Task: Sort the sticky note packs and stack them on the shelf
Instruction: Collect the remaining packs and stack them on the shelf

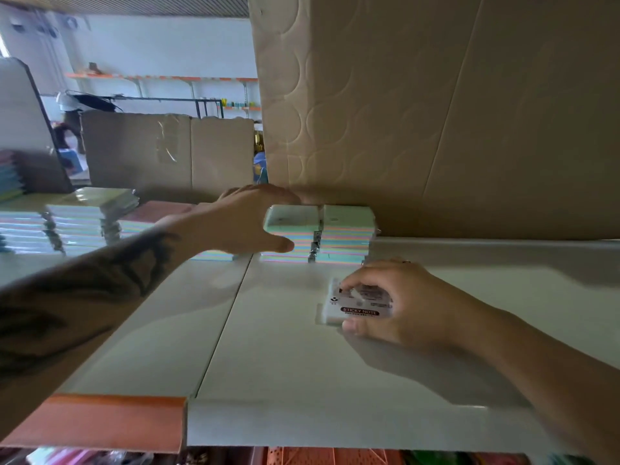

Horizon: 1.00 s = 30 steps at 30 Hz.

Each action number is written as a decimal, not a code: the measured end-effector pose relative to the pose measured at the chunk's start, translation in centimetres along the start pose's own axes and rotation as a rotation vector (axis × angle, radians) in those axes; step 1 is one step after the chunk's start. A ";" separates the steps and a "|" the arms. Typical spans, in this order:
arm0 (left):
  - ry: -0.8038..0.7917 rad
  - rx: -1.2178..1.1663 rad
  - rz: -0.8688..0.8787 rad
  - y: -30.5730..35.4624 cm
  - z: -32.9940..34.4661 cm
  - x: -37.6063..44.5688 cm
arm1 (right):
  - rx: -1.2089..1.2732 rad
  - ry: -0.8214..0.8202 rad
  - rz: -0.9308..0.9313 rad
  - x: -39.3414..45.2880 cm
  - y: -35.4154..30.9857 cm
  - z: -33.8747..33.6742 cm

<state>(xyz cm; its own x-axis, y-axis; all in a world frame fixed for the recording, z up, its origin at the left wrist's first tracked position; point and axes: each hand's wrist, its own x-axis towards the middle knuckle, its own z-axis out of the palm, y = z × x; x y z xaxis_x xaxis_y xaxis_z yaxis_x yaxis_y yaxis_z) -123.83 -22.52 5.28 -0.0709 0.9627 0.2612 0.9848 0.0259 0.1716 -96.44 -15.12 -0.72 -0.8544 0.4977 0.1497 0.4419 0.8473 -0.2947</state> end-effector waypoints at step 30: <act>0.057 -1.023 -0.123 5.0 4.9 -7.8 | -0.196 0.441 -0.354 -0.4 -1.3 -0.2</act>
<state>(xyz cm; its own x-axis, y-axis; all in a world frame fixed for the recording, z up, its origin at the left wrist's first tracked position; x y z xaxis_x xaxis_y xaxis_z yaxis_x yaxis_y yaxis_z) -117.60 -28.57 -0.60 -0.1958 0.9539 0.2275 0.3663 -0.1440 0.9193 -96.61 -16.44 -0.19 -0.7830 0.1731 0.5974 0.2292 0.9732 0.0184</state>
